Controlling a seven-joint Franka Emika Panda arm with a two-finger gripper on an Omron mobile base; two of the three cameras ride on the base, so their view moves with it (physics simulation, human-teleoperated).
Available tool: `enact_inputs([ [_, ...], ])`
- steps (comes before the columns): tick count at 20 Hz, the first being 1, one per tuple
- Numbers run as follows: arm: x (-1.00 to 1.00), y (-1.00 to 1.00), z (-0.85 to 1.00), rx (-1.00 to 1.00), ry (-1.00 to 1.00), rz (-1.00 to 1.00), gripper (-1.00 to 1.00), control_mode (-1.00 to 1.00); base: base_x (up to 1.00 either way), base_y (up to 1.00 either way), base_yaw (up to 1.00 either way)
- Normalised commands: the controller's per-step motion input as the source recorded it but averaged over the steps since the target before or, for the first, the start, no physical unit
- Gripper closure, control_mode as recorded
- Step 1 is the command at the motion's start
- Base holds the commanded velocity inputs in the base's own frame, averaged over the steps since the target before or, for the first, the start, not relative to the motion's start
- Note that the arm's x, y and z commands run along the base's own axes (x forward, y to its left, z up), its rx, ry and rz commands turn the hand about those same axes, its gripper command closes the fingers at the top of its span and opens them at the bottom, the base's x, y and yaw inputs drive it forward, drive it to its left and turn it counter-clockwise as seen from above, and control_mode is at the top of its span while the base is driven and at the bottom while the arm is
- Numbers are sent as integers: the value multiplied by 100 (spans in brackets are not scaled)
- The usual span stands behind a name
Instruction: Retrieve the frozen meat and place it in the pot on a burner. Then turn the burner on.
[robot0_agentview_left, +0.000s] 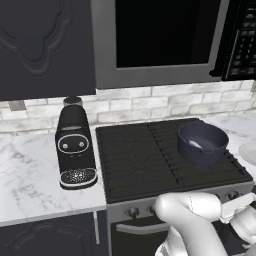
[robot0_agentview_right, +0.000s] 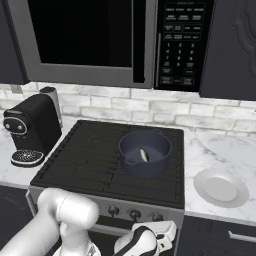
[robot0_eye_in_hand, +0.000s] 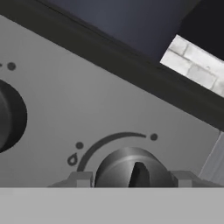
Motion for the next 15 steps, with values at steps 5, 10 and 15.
enact_inputs([
  [5, -3, 5, 0, -20, 0, 5, 100, -100, 0, 0, 0],
  [10, 0, 0, 0, -26, 0, 9, 100, -100, 0, 0, 0],
  [15, 0, 0, -2, -25, 0, 7, 100, -100, 0, 0, 0],
])
